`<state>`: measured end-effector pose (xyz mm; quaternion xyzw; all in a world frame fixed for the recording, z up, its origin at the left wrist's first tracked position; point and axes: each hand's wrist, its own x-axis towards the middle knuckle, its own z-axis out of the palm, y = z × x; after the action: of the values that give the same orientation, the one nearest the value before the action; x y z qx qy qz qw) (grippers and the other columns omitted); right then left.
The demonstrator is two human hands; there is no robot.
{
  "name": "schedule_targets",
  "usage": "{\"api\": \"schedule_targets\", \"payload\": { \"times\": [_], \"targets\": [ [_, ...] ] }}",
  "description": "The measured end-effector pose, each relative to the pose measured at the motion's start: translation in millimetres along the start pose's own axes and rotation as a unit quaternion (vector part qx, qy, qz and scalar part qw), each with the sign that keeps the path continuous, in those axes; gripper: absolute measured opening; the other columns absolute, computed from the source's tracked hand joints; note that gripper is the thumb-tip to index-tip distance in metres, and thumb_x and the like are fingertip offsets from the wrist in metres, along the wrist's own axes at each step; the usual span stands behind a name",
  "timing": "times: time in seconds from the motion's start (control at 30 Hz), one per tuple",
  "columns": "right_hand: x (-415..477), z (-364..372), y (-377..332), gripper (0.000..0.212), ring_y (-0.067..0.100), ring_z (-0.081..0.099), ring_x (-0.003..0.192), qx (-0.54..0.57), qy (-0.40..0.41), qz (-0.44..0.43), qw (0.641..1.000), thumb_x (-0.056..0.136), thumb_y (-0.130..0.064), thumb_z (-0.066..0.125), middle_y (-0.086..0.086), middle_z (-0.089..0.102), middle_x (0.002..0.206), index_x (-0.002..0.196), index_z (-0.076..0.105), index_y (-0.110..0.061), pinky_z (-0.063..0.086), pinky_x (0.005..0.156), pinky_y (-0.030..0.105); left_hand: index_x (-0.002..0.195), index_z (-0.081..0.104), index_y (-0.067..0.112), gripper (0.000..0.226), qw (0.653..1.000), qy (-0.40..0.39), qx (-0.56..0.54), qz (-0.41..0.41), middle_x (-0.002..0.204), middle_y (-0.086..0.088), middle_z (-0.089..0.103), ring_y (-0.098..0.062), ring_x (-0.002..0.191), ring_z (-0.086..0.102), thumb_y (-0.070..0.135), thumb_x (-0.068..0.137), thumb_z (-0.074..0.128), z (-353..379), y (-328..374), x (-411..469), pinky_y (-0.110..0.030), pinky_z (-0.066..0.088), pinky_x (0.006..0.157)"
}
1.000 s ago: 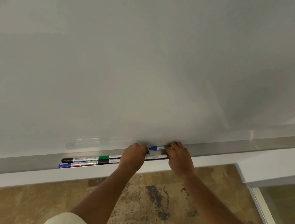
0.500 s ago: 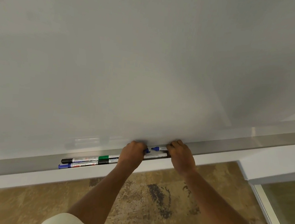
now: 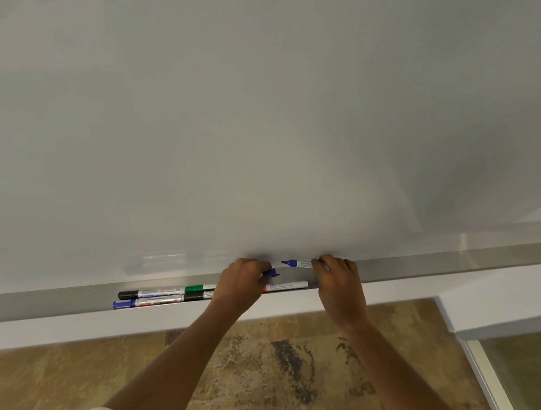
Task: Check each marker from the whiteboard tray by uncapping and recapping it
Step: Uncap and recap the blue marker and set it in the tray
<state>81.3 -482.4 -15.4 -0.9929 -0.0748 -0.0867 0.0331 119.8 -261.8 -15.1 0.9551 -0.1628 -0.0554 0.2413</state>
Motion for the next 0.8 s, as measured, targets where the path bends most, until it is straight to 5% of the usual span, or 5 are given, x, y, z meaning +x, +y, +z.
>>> {"api": "schedule_targets", "payload": {
  "times": [0.17,0.33,0.8],
  "targets": [
    [-4,-23,-3,0.040,0.029,0.066,0.105,0.026,0.069,-0.003,0.997,0.076,0.002,0.074,0.013,0.070,0.117,0.114,0.070,-0.008,0.051,0.091,0.043,0.102,0.080,0.017,0.014,0.993,0.059,-0.079,0.065,0.090,0.000,0.080,-0.015,0.073,0.071,0.023,0.093,0.072,-33,-2,-20,-0.028,0.060,0.075],
    [-2,-79,-15,0.045,0.027,0.064,0.106,0.029,0.126,-0.036,0.991,0.075,0.000,0.077,0.009,0.072,0.112,0.118,0.068,-0.009,0.051,0.091,0.042,0.096,0.082,0.014,0.015,0.973,0.121,-0.187,0.068,0.090,0.002,0.079,-0.007,0.075,0.076,0.010,0.081,0.084,-89,2,-42,-0.017,0.061,0.070],
    [7,-240,-88,0.043,0.030,0.063,0.108,0.101,0.239,-0.080,0.963,0.083,0.007,0.069,0.009,0.068,0.113,0.123,0.068,-0.011,0.052,0.092,0.045,0.097,0.083,0.015,0.017,0.922,0.225,-0.302,0.094,0.093,0.010,0.078,-0.009,0.085,0.075,0.011,0.081,0.084,-243,35,-87,-0.009,0.055,0.076]
  ]
}}
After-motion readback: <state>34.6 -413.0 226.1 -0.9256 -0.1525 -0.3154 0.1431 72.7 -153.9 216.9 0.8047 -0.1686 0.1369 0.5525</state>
